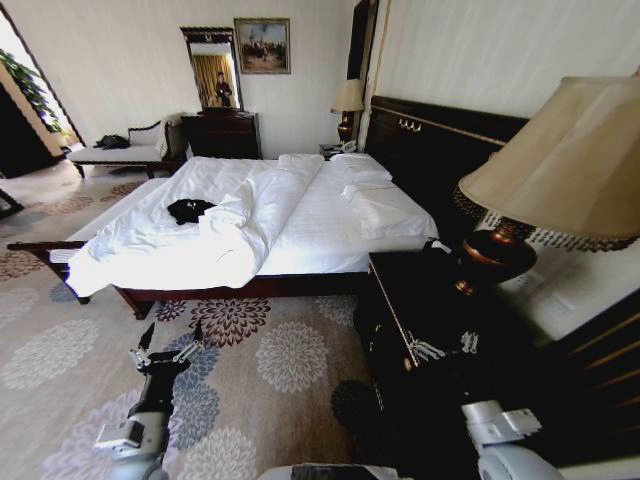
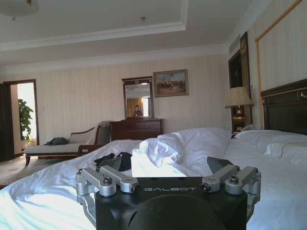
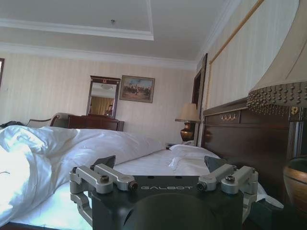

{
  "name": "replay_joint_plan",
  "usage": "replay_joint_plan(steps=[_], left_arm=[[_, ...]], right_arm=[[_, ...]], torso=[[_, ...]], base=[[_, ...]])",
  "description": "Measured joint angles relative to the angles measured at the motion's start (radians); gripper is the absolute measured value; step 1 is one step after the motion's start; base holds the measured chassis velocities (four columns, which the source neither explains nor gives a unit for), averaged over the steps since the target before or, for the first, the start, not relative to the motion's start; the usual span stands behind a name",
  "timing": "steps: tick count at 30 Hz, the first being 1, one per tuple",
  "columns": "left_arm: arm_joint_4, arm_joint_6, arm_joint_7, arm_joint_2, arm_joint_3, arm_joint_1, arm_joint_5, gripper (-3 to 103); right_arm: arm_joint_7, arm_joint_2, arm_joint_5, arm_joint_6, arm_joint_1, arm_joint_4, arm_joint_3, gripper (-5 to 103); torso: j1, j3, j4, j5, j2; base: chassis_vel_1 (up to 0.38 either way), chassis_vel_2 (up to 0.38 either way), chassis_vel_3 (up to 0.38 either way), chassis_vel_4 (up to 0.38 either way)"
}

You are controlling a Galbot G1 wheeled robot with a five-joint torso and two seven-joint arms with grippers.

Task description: Fold the clothes on the bed.

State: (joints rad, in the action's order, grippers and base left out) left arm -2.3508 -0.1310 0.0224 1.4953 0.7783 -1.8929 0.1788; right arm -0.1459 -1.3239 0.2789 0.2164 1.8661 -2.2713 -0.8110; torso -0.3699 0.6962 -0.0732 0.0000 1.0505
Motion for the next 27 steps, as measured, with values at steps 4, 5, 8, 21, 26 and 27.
replay_joint_plan(steps=[4, 5, 8, 21, 26, 27], left_arm=[[0.003, 0.0, 0.0, 0.0, -0.001, 0.002, 0.002, 100], [0.003, 0.0, 0.0, 0.0, -0.001, 0.003, 0.002, 100], [0.005, 0.0, 0.0, 0.0, -0.002, 0.004, 0.002, 100], [0.005, 0.0, -0.001, 0.002, -0.003, 0.002, 0.0, 100], [0.004, -0.002, -0.001, 0.003, -0.003, 0.001, 0.0, 100], [0.004, -0.003, -0.001, 0.003, -0.003, 0.001, -0.001, 100]], right_arm=[[0.002, 0.0, 0.003, 0.0, -0.002, 0.002, 0.0, 100], [0.002, 0.0, 0.003, 0.0, -0.002, 0.003, 0.0, 100], [0.002, 0.0, 0.004, 0.0, -0.003, 0.005, 0.0, 100], [0.003, -0.001, 0.007, -0.001, -0.005, 0.006, 0.0, 100], [0.003, -0.001, 0.009, -0.002, -0.006, 0.006, -0.002, 100], [0.003, -0.002, 0.009, -0.002, -0.006, 0.006, -0.002, 100]], torso=[[0.0, 0.0, 0.0, -0.0001, 0.0], [0.0, 0.0, 0.0, 0.0, 0.0], [0.0, 0.0, 0.0, 0.0, 0.0], [0.0, 0.0, 0.0, 0.0, 0.0], [0.0, 0.0, 0.0, 0.0, 0.0], [0.0, 0.0, 0.0, 0.0, 0.0]], base=[[-0.129, 0.104, 0.139, -0.11], [-0.135, 0.105, 0.128, -0.09], [-0.129, 0.102, 0.127, -0.11], [-0.109, 0.1, 0.11, -0.095], [-0.107, 0.119, 0.115, -0.123], [-0.112, 0.121, 0.113, -0.108]])
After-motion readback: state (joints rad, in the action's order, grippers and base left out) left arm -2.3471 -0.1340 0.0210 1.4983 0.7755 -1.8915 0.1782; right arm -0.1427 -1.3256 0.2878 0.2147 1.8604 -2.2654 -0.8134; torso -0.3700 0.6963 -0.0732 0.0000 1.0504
